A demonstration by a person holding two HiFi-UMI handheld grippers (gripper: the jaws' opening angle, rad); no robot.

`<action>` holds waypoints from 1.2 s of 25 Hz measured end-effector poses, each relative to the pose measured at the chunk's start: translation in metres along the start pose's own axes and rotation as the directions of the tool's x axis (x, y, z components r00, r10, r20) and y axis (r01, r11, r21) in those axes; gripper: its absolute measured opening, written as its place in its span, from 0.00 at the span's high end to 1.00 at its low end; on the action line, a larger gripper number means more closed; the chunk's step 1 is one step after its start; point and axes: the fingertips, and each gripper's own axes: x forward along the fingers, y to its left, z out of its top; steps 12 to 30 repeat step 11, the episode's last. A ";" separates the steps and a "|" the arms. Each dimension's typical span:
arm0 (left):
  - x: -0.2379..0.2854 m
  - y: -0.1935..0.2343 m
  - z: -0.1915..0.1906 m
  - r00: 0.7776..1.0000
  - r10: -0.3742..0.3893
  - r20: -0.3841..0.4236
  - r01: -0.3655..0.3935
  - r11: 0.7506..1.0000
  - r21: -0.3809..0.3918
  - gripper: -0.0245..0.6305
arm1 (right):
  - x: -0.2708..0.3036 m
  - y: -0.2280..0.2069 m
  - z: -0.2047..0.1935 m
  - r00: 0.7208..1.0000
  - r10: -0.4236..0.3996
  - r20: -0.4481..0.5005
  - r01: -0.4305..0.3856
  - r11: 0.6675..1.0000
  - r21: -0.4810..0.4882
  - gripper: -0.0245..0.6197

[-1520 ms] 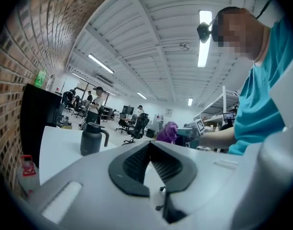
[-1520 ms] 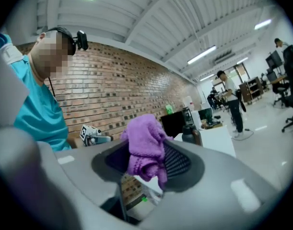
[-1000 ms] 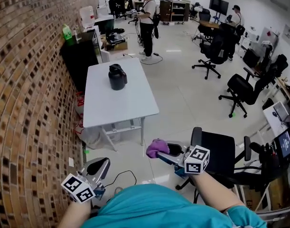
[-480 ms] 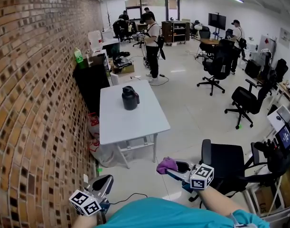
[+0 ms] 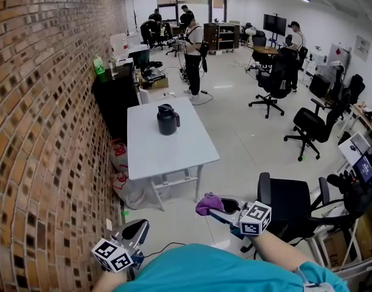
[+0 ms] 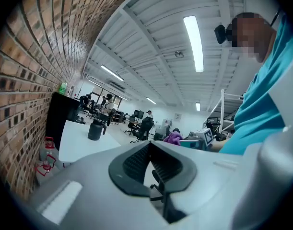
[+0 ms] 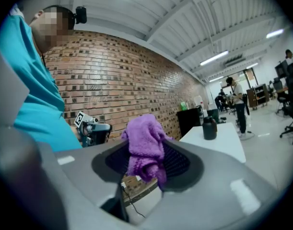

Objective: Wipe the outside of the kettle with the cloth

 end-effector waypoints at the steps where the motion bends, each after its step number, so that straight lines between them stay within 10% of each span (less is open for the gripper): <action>1: 0.001 0.000 0.000 1.000 -0.005 -0.001 0.005 1.000 0.001 0.96 | 0.001 0.001 0.001 1.000 0.002 0.001 -0.002 1.000 -0.004 0.69; 30: 0.002 0.006 -0.002 1.000 -0.001 0.004 0.001 1.000 -0.016 0.96 | 0.006 -0.005 0.002 1.000 0.001 -0.008 -0.001 1.000 -0.011 0.69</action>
